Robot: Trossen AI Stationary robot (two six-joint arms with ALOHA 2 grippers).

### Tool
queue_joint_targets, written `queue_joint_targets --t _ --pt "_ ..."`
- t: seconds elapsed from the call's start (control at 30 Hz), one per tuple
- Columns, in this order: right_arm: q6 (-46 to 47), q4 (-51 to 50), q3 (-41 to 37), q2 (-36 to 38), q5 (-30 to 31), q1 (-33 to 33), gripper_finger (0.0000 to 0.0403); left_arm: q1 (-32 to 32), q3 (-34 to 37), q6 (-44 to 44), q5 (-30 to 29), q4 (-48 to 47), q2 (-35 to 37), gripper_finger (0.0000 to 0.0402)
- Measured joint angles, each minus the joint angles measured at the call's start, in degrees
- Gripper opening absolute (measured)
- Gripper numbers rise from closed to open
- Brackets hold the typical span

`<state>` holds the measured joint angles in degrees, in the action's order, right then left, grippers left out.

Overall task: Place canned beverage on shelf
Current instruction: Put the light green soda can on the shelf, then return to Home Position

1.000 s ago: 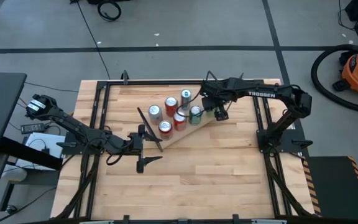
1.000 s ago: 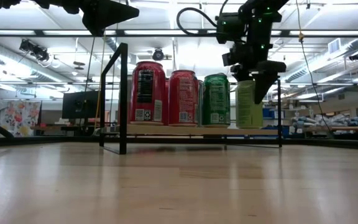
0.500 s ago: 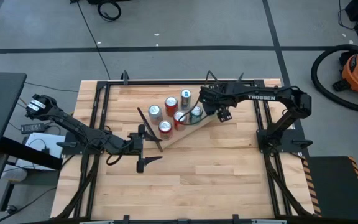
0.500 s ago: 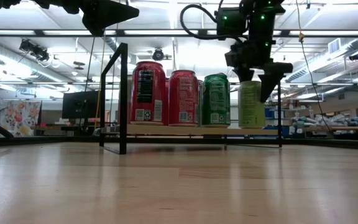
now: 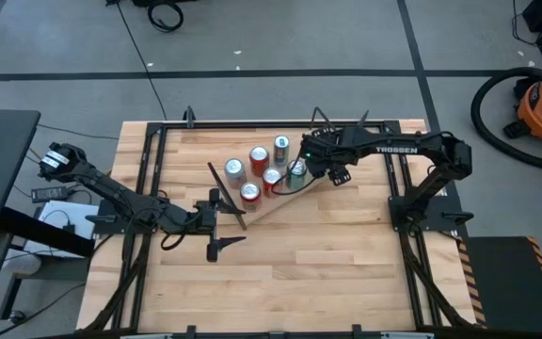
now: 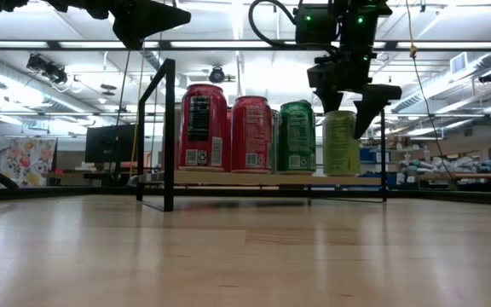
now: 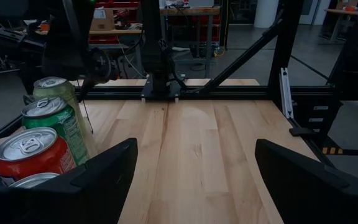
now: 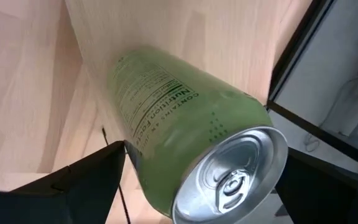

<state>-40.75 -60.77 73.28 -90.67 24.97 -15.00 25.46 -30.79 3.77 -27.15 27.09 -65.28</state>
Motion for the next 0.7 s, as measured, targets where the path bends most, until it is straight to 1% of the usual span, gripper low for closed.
queue_joint_targets --t 0.23,0.47,0.6,0.7 --pt "0.32 0.70 0.36 0.88 0.97 0.77 0.0395 -0.01 0.00 0.00 0.00 0.00 0.00 0.0336" --pt "3.07 -1.36 5.03 0.92 1.37 2.79 0.0399 -0.01 0.00 0.00 0.02 -0.02 -0.02 0.0336" --pt "4.28 -5.73 8.56 0.92 5.97 5.58 0.0399 0.00 0.00 -0.26 0.02 0.02 -0.02 0.0336" --pt "8.48 -10.36 11.42 0.92 8.13 8.38 0.0399 0.03 0.00 -2.74 0.00 1.05 -0.02 0.0336"
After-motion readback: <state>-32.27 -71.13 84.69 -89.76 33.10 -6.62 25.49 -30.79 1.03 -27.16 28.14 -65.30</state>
